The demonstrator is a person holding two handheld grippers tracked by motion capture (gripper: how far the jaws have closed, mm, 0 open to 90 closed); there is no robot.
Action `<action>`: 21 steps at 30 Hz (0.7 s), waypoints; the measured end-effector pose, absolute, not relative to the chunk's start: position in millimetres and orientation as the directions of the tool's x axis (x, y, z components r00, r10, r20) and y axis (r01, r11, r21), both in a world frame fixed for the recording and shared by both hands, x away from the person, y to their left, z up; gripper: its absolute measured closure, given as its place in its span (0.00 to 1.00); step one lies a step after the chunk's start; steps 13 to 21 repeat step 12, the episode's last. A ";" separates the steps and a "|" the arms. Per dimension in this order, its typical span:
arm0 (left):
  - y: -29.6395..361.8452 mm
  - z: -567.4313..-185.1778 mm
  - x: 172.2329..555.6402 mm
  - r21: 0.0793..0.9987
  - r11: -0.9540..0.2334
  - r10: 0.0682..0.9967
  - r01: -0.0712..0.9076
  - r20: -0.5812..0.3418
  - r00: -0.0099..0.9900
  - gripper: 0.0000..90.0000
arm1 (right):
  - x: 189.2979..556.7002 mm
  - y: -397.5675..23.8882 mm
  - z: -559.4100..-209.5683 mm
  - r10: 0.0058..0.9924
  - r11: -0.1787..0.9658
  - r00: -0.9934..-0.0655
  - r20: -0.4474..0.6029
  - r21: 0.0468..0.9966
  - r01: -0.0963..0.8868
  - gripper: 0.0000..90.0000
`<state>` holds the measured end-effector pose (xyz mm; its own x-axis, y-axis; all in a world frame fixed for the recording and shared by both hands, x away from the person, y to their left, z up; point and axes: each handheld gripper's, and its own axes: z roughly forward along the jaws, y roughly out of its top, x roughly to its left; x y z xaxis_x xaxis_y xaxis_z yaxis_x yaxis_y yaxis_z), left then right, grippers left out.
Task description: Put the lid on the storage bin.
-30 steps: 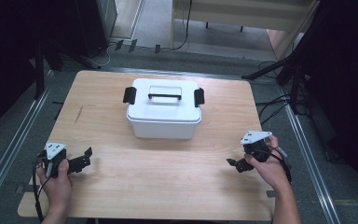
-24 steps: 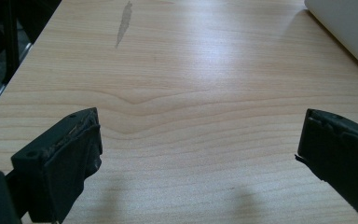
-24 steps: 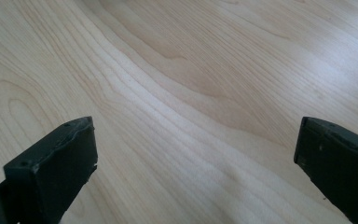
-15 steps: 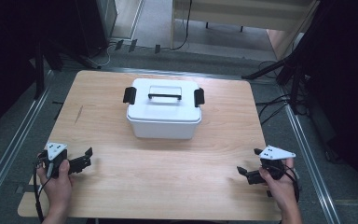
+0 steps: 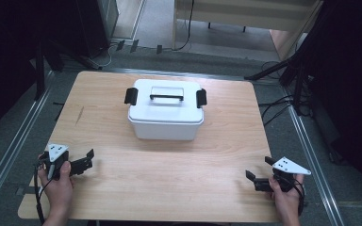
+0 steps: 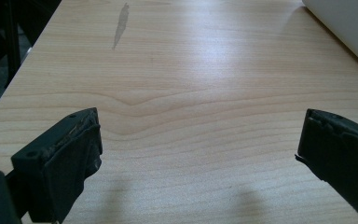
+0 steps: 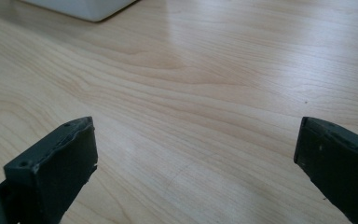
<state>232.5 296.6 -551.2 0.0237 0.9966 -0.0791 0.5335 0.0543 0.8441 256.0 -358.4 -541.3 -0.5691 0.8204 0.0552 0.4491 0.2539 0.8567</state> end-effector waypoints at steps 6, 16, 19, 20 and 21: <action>297.6 -551.3 232.5 0.844 0.065 0.996 0.533 -0.090 0.021 0.00 | 252.0 -358.4 -544.4 0.843 0.212 -0.534 0.065 0.873 0.440 0.00; 298.2 -551.5 232.2 0.843 0.071 0.995 0.534 -0.097 0.021 0.00 | 249.8 -359.5 -545.1 0.850 0.196 -0.522 0.067 0.880 0.433 0.00; 298.2 -551.5 232.2 0.843 0.071 0.995 0.534 -0.097 0.021 0.00 | 249.8 -359.5 -545.1 0.850 0.196 -0.522 0.067 0.880 0.433 0.00; 298.2 -551.5 232.2 0.843 0.071 0.995 0.534 -0.097 0.021 0.00 | 249.8 -359.5 -545.1 0.850 0.196 -0.522 0.067 0.880 0.433 0.00; 298.2 -551.5 232.2 0.843 0.071 0.995 0.534 -0.097 0.021 0.00 | 249.8 -359.5 -545.1 0.850 0.196 -0.522 0.067 0.880 0.433 0.00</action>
